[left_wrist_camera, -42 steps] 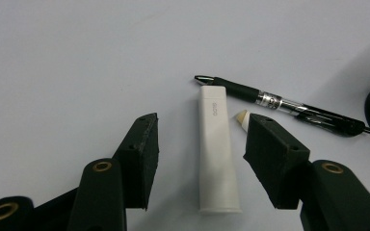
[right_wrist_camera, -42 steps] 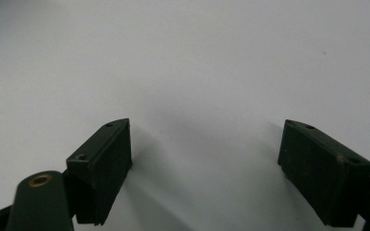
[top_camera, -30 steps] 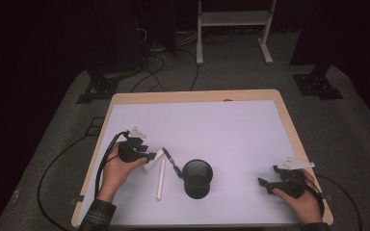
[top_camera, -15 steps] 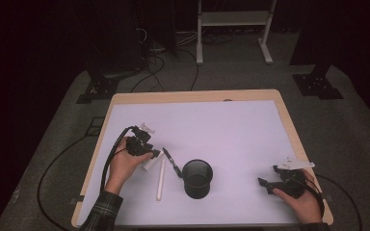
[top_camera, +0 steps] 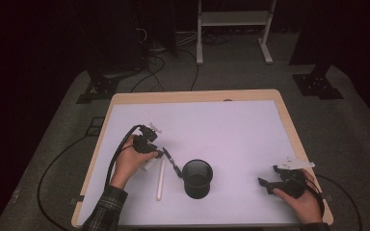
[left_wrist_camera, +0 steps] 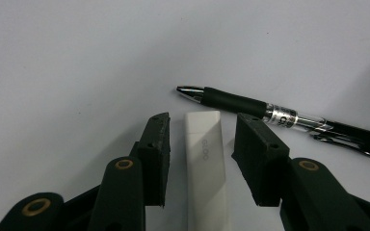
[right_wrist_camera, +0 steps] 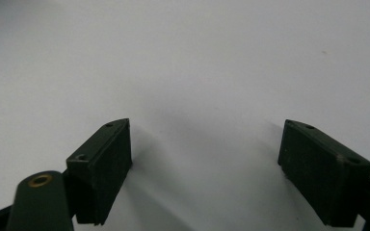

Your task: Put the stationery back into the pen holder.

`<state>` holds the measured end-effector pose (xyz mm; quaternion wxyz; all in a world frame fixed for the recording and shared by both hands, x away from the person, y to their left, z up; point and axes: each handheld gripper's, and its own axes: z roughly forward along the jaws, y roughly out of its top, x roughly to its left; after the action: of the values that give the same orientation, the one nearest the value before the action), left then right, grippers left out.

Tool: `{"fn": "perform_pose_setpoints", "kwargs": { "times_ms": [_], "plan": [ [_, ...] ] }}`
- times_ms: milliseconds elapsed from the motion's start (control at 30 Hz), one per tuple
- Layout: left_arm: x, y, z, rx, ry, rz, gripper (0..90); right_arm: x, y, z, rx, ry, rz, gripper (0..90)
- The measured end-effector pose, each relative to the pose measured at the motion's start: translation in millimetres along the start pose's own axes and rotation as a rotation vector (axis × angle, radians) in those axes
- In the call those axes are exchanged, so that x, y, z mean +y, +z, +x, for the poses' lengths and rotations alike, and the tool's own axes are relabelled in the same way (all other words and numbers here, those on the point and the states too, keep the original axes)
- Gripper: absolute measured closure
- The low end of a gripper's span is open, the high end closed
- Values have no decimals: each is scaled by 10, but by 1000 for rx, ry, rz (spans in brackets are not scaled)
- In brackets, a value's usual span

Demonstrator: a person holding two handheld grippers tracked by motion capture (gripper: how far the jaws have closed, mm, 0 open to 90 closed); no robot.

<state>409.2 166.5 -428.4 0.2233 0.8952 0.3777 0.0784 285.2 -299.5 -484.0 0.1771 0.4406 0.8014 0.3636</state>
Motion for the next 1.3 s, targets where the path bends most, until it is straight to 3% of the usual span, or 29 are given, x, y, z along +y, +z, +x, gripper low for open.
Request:
{"fn": "perform_pose_setpoints", "kwargs": {
  "times_ms": [533, 1067, 1300],
  "plan": [
    [67, 168, 9, 9, 9, 90, 595, 0, 1, 0, 1, 1, -1, 181],
    [170, 192, -4, 32, 22, 174, 643, -1, 1, 0, 1, 1, -1, 181],
    [172, 192, 7, 41, 12, 171, 702, -1, 1, 0, 1, 1, -1, 181]
  ]
}}
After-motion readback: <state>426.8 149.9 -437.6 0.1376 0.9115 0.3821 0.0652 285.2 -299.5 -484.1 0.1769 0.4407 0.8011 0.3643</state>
